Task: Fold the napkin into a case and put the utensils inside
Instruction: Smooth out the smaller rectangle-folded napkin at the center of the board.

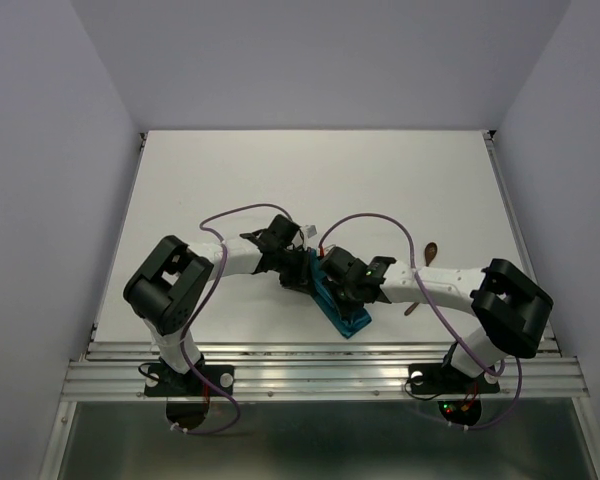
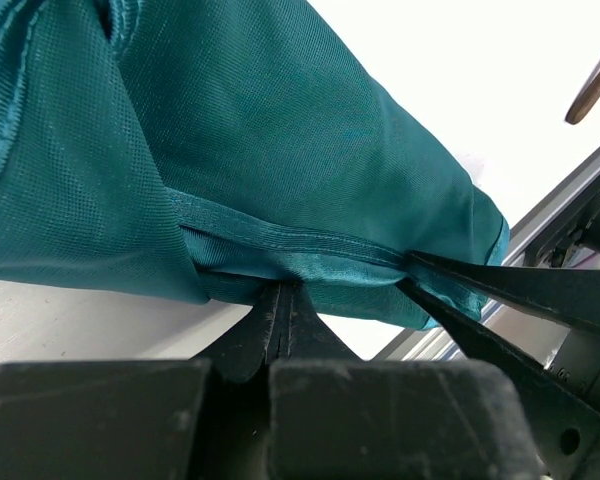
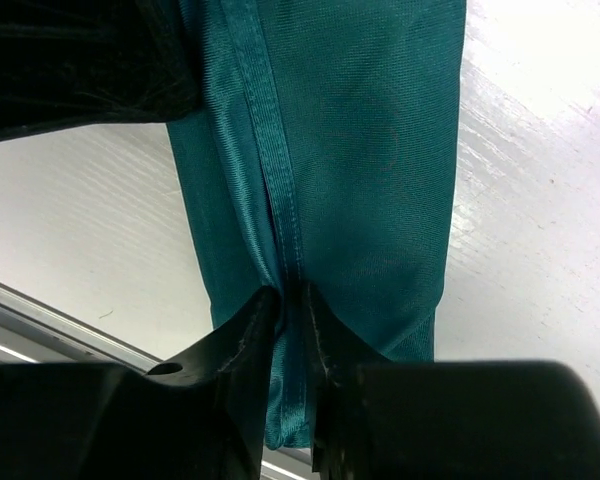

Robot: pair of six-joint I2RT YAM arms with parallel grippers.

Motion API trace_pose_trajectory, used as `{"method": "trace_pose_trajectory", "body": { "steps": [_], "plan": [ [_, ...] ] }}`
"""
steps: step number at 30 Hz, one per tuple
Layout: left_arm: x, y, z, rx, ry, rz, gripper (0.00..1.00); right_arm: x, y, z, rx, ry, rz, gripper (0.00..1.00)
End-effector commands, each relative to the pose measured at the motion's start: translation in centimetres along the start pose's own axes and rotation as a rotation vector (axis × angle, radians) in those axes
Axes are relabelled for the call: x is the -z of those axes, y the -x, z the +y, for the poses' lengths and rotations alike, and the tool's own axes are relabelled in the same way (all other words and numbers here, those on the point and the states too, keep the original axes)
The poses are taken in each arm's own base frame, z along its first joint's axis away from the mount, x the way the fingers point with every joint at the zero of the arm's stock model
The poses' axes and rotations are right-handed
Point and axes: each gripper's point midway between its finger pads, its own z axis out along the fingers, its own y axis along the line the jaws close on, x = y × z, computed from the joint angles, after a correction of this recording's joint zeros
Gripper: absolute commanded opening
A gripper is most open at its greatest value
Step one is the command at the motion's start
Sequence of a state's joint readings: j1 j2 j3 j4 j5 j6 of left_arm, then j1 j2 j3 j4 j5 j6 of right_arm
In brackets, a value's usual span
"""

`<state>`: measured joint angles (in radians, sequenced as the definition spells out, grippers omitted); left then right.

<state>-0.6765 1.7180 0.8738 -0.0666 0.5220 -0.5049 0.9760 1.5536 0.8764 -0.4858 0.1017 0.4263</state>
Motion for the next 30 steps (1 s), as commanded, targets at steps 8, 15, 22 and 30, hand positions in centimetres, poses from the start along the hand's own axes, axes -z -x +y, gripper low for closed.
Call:
{"method": "trace_pose_trajectory", "body": {
  "steps": [8, 15, 22, 30],
  "plan": [
    [2.0, 0.2, -1.9, -0.072, -0.049, -0.024, 0.00, -0.1, 2.4, 0.8, -0.020, 0.002, -0.075, 0.01],
    [1.2, -1.3, -2.2, -0.104, -0.062, 0.029, 0.00, 0.9, 3.8, 1.8, -0.023, 0.046, -0.118, 0.01],
    [0.5, -1.9, -2.0, -0.113, -0.062, 0.056, 0.00, 1.9, 4.6, 2.7, -0.022, 0.087, -0.128, 0.01],
    [0.6, -2.7, -1.7, -0.142, -0.073, 0.080, 0.00, 1.6, 4.6, 2.7, -0.024, 0.076, -0.117, 0.01]
  ]
}}
